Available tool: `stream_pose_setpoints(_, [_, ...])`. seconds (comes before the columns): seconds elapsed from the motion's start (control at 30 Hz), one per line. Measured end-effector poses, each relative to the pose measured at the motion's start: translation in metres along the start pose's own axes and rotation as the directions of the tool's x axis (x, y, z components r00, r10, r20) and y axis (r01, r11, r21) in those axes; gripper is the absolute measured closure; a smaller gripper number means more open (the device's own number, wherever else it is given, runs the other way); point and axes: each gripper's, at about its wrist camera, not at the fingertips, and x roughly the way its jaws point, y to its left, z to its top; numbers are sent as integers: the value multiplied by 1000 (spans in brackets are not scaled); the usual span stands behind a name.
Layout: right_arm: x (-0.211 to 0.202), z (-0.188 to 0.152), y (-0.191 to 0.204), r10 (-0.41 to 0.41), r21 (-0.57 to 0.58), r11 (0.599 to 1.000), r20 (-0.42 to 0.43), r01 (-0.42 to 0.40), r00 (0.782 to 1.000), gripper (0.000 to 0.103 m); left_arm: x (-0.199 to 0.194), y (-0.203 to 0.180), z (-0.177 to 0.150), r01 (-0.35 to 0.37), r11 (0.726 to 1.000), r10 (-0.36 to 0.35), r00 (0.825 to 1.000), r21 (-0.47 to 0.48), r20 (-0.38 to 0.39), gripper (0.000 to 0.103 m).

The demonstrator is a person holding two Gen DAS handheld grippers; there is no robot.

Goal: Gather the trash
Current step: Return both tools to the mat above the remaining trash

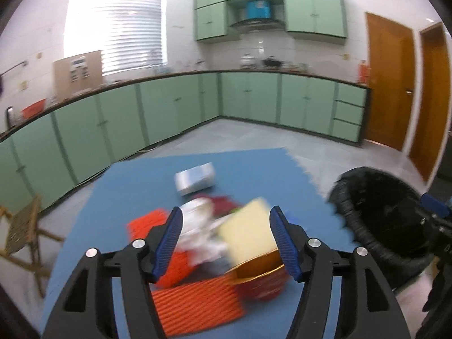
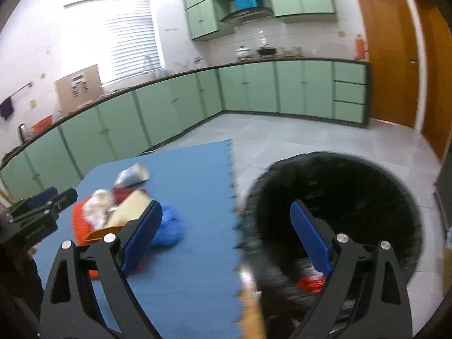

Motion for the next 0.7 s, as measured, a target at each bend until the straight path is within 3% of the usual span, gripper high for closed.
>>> stream_pose_setpoints(0.2, [15, -12, 57, 88, -64, 994, -27, -89, 996, 14, -4, 49, -32, -95, 994, 92, 994, -46, -54, 39])
stream_pose_setpoints(0.37, [29, -27, 95, 156, -107, 981, -70, -162, 985, 14, 0, 63, -46, -130, 989, 125, 989, -64, -81, 39])
stream_pose_setpoints(0.53, [41, -42, 120, 164, -180, 967, -103, -181, 981, 13, 6, 78, -61, -142, 987, 133, 984, -78, -117, 39])
stream_pose_setpoints(0.7, [54, -48, 125, 159, -179, 967, -130, -181, 979, 13, 12, 83, -72, -153, 985, 140, 979, -80, -149, 38])
